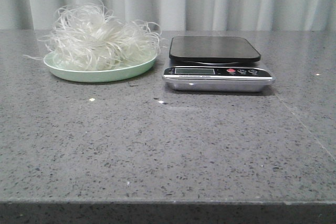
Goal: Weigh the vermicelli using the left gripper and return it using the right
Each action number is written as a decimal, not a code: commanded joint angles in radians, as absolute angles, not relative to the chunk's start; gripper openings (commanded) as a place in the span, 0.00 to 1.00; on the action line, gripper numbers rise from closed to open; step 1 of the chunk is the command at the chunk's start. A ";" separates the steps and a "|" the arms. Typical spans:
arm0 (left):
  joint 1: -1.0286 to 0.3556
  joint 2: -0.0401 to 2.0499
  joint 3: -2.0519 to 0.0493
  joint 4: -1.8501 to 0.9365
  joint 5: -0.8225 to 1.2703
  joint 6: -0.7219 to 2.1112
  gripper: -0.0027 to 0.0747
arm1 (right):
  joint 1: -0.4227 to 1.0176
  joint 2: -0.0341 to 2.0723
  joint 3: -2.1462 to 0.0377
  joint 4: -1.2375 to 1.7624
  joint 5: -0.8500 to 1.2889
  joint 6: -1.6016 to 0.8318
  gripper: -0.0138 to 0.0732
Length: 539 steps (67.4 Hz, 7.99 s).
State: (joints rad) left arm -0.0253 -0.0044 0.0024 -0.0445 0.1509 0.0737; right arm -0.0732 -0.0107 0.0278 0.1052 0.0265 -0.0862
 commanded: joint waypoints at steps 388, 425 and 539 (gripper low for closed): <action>-0.642 1.847 -1.706 -0.397 0.310 0.210 0.22 | -0.077 -0.026 0.020 0.099 -0.083 -0.093 0.33; -0.662 1.888 -1.706 -0.400 0.344 0.210 0.38 | -0.077 -0.026 0.020 0.099 -0.048 -0.093 0.33; -0.101 0.868 -0.939 -0.132 0.294 0.210 0.21 | -0.077 -0.026 0.020 0.099 -0.048 -0.093 0.33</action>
State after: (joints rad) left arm -0.1235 0.9806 -1.0454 -0.1420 0.4454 0.2122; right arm -0.0732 -0.0107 0.0278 0.1052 0.0260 -0.0862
